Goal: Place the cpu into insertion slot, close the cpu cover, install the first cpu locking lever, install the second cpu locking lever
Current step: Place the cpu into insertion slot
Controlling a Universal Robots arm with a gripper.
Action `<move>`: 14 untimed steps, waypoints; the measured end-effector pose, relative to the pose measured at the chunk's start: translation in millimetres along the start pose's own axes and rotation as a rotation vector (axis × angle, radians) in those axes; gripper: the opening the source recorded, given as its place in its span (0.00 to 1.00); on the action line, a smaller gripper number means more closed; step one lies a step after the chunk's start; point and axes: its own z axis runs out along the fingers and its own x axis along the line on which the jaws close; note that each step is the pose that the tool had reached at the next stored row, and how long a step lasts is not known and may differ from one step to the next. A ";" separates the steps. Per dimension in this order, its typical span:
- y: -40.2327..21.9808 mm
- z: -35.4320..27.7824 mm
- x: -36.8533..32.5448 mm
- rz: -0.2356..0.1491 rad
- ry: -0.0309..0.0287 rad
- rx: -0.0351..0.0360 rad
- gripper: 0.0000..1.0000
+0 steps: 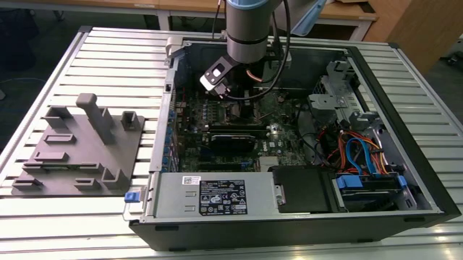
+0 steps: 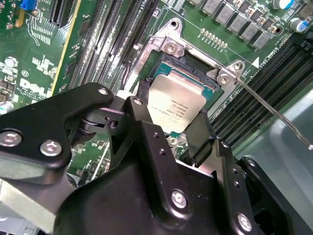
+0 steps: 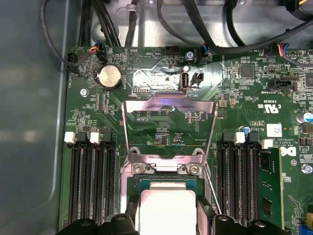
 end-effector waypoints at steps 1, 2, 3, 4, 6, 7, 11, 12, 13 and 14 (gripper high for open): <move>-0.1 0.9 0.0 0.000 -0.0001 0.0000 0.54; -0.1 1.6 0.0 0.000 0.0000 0.0000 0.54; -0.2 2.2 0.0 0.000 0.0000 0.0000 0.54; -0.2 2.9 0.0 0.000 0.0000 0.0000 0.54; -0.4 4.5 -0.1 0.000 -0.0001 0.0000 0.54; -0.5 5.2 -0.1 0.000 -0.0007 0.0005 0.54; -0.6 6.2 -0.1 0.000 -0.0005 0.0003 0.54; -0.6 6.3 0.0 0.000 -0.0002 0.0001 0.54; -0.6 6.3 0.0 0.000 -0.0002 0.0000 0.54; -0.6 6.3 0.0 0.000 -0.0001 0.0001 0.54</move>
